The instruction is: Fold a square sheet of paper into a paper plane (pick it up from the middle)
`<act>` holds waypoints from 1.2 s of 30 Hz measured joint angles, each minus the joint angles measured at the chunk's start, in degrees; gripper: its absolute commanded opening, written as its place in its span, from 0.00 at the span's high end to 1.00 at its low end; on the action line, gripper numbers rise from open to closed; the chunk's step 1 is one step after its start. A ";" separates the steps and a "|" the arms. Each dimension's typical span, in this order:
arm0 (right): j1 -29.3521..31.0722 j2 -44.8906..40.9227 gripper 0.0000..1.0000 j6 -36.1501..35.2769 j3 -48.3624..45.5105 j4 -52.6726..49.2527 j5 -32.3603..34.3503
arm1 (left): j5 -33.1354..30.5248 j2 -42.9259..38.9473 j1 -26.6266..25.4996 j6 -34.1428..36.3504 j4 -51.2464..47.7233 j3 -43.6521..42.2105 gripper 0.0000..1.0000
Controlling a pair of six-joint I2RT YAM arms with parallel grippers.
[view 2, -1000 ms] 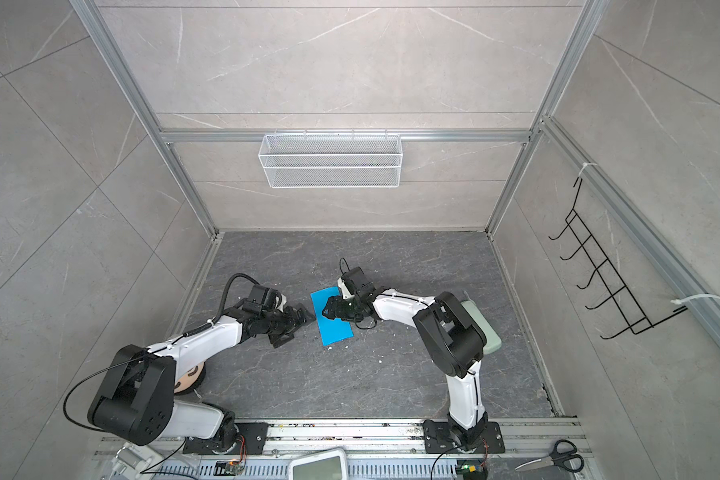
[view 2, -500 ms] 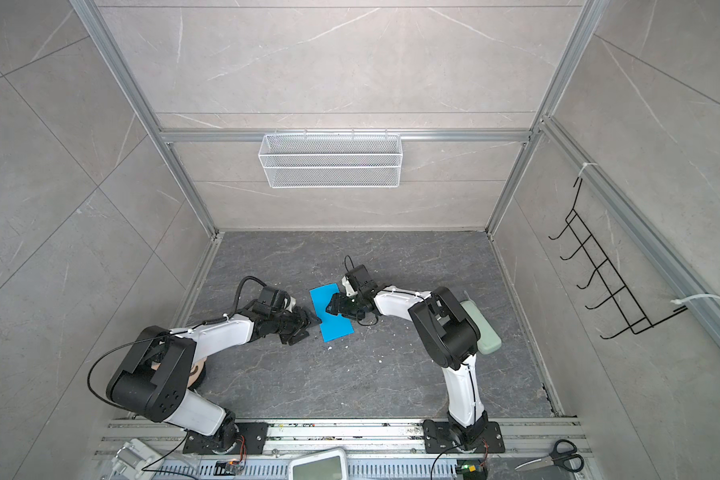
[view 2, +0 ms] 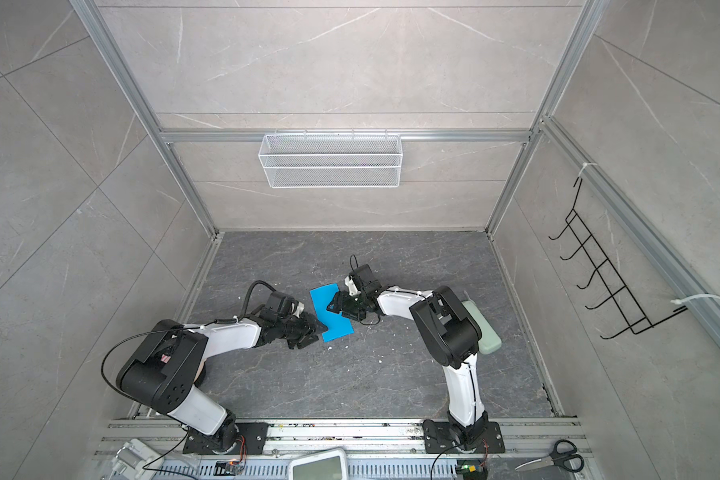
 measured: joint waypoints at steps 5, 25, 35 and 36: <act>-0.26 0.07 0.34 0.92 -0.33 0.70 -0.72 | 1.84 1.92 -0.33 -0.85 4.70 -0.48 0.49; -1.27 0.57 0.34 2.99 -1.57 4.39 -3.87 | 2.34 4.55 1.88 -0.72 15.80 -2.91 0.62; -1.53 0.57 0.33 2.27 -2.69 6.91 -5.09 | 2.51 7.80 2.34 -3.74 21.11 -2.80 0.74; -1.53 0.57 0.33 2.05 -2.69 6.93 -5.11 | 2.47 7.93 2.34 -3.80 21.29 -2.73 0.75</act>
